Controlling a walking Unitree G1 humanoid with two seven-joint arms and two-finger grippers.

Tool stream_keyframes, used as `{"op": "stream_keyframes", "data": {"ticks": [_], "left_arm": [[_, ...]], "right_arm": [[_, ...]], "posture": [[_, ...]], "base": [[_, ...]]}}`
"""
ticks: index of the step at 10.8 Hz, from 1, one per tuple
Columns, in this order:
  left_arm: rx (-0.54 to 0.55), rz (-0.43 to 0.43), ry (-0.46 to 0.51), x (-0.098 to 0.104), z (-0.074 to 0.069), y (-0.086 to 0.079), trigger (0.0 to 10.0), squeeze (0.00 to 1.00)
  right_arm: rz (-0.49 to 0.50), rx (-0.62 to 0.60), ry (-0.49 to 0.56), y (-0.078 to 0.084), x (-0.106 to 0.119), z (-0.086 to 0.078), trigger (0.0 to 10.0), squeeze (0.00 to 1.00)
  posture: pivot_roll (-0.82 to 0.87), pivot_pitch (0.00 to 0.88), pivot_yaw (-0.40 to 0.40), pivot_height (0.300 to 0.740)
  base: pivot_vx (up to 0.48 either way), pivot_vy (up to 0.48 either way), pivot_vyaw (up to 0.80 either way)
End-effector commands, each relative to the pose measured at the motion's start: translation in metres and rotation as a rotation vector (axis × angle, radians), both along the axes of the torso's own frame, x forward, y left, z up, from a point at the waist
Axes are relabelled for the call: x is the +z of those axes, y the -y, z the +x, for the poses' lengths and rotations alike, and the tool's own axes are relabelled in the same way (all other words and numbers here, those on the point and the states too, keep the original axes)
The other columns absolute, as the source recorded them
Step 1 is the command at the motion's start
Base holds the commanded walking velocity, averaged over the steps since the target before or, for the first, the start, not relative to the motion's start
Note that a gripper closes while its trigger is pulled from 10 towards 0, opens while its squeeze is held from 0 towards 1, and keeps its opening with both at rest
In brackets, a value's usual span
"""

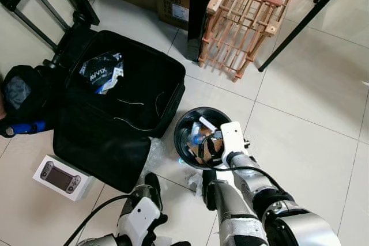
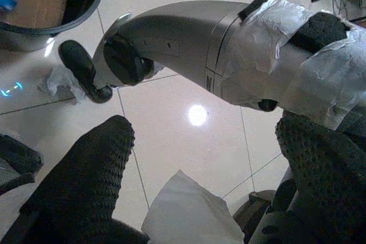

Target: Picking trash to rubbish bin

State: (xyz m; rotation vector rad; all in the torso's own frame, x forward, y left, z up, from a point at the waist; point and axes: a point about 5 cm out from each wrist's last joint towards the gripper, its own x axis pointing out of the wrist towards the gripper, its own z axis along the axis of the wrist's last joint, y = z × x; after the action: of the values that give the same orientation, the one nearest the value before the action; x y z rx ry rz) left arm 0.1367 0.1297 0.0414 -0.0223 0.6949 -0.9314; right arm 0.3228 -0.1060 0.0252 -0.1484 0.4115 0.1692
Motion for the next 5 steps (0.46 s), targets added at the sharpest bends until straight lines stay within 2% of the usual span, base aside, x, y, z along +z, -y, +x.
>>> {"op": "stream_keyframes", "data": {"ticks": [1,5], "left_arm": [[-0.004,0.007,-0.049,-0.006,-0.010,0.001,10.0,0.00],[-0.011,0.005,-0.025,-0.004,0.001,0.004,10.0,0.00]], "right_arm": [[0.006,-0.014,-0.067,0.003,-0.016,-0.013,10.0,1.00],[0.015,-0.043,-0.043,0.010,-0.012,-0.009,10.0,1.00]], "posture": [[0.21,0.540,0.006,0.740],[0.19,0.497,0.015,0.740]], "base": [[0.000,0.000,0.00],[0.000,0.000,0.00]]}}
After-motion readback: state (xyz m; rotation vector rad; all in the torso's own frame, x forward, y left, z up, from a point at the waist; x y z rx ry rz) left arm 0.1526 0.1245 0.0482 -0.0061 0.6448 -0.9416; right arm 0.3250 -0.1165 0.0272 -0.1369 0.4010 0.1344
